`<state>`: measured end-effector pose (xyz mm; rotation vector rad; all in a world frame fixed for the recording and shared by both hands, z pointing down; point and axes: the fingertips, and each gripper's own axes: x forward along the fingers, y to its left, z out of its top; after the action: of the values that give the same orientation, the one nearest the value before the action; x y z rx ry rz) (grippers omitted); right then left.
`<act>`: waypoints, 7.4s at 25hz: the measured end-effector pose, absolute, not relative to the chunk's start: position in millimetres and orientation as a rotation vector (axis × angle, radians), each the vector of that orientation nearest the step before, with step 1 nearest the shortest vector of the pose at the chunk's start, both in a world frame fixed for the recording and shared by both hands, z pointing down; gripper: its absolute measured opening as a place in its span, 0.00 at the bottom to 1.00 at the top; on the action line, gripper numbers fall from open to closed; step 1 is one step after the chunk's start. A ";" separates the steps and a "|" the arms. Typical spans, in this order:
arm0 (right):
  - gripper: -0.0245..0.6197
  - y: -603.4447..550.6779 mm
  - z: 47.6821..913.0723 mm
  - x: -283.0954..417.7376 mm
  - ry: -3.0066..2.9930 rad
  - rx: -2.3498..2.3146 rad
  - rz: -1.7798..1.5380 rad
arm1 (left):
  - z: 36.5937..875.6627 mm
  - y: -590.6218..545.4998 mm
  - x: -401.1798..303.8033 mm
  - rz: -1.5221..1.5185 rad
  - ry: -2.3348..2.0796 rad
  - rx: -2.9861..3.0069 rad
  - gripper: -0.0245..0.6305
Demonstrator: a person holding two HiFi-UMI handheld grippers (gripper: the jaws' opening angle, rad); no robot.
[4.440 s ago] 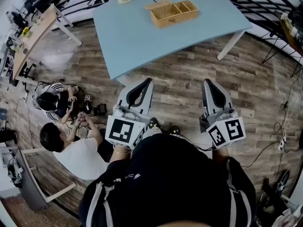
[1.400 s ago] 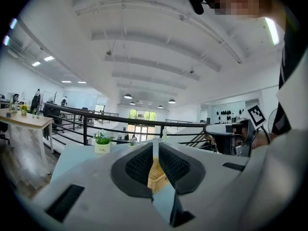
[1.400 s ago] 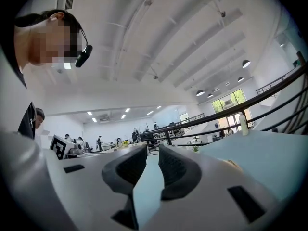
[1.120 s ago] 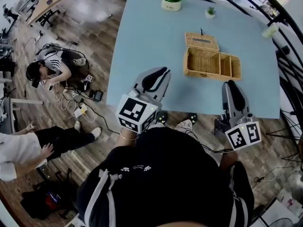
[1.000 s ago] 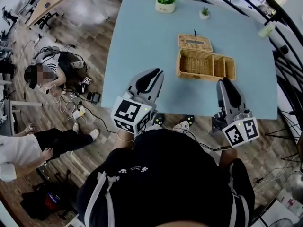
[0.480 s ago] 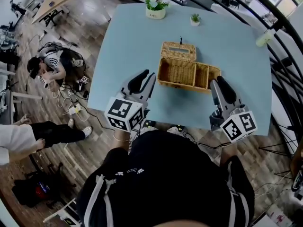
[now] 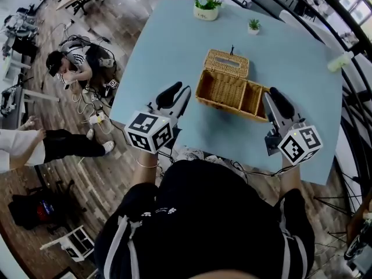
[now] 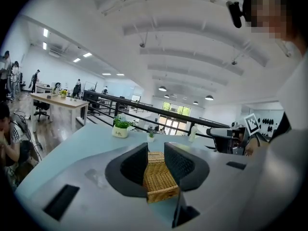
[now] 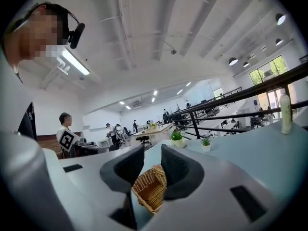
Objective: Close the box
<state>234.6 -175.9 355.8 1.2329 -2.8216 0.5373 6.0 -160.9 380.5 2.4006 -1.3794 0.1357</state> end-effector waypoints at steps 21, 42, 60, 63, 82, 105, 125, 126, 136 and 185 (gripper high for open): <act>0.25 -267.2 419.5 206.8 -2.606 1.034 0.853 | 453.6 -274.1 5.7 0.352 -1.053 2.370 0.30; 0.28 -327.8 505.3 203.1 -2.443 0.819 1.267 | 539.2 -329.1 15.3 0.219 -0.816 2.081 0.33; 0.28 -323.6 516.2 196.4 -2.398 0.707 1.254 | 557.5 -341.9 42.4 0.063 -0.695 1.960 0.32; 0.28 -324.2 513.9 196.5 -2.406 0.720 1.245 | 557.9 -343.4 40.0 0.066 -0.713 1.965 0.28; 0.32 -335.8 510.9 208.9 -2.428 0.818 1.297 | 513.8 -345.0 37.2 -0.061 -0.712 2.108 0.15; 0.18 -317.4 446.9 186.8 -2.651 0.755 1.029 | 479.5 -316.5 32.7 0.024 -0.722 2.270 0.15; 0.17 -260.6 426.6 178.4 -2.613 0.782 0.765 | 451.8 -269.6 13.7 -0.005 -0.854 2.318 0.16; 0.17 -256.0 427.0 178.2 -2.610 0.777 0.748 | 452.9 -266.3 13.1 0.004 -0.864 2.320 0.16; 0.19 -233.1 427.2 178.6 -2.607 0.769 0.633 | 447.1 -250.7 14.8 0.061 -0.912 2.370 0.17; 0.25 -150.4 492.8 178.2 -2.479 0.759 0.664 | 507.4 -172.1 22.9 0.146 -0.879 2.229 0.18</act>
<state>178.2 -150.4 492.8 0.7595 -2.4792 0.6639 22.9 -172.1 507.4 2.2293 -0.8794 0.1456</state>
